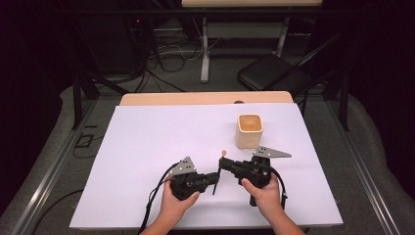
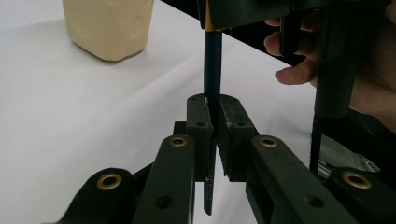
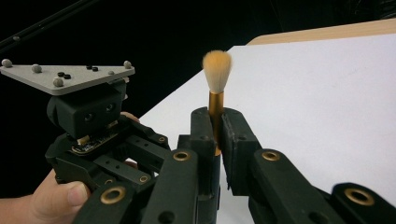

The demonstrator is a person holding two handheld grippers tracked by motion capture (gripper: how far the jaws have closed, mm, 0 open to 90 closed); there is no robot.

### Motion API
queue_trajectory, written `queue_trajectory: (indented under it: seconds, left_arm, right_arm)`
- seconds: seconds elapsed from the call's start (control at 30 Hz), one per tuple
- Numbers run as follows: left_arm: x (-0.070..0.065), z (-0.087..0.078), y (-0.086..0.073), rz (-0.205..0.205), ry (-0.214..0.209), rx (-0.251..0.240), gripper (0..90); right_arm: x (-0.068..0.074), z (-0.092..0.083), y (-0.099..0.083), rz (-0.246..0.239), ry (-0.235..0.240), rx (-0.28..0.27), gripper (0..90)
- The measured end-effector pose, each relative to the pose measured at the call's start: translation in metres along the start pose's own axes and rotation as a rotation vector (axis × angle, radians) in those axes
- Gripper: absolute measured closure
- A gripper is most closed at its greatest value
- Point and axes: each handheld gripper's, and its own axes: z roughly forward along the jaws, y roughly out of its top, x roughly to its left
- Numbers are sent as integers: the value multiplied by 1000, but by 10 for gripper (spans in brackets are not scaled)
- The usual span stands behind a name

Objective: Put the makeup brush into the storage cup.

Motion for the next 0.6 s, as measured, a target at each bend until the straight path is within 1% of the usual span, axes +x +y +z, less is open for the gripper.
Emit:
queue_trajectory:
  seconds: [0.3, 0.53, 0.6]
  left_arm:
    - [1, -2, 1, -6, 0, -9, 834]
    - [1, -2, 1, -6, -2, -7, 834]
    - [1, -2, 1, -6, -1, -7, 834]
  right_arm:
    - [1, 2, 3, -9, -3, 6, 838]
    - [1, 2, 4, 3, 0, 18, 838]
    - [1, 2, 5, 18, 4, 18, 839]
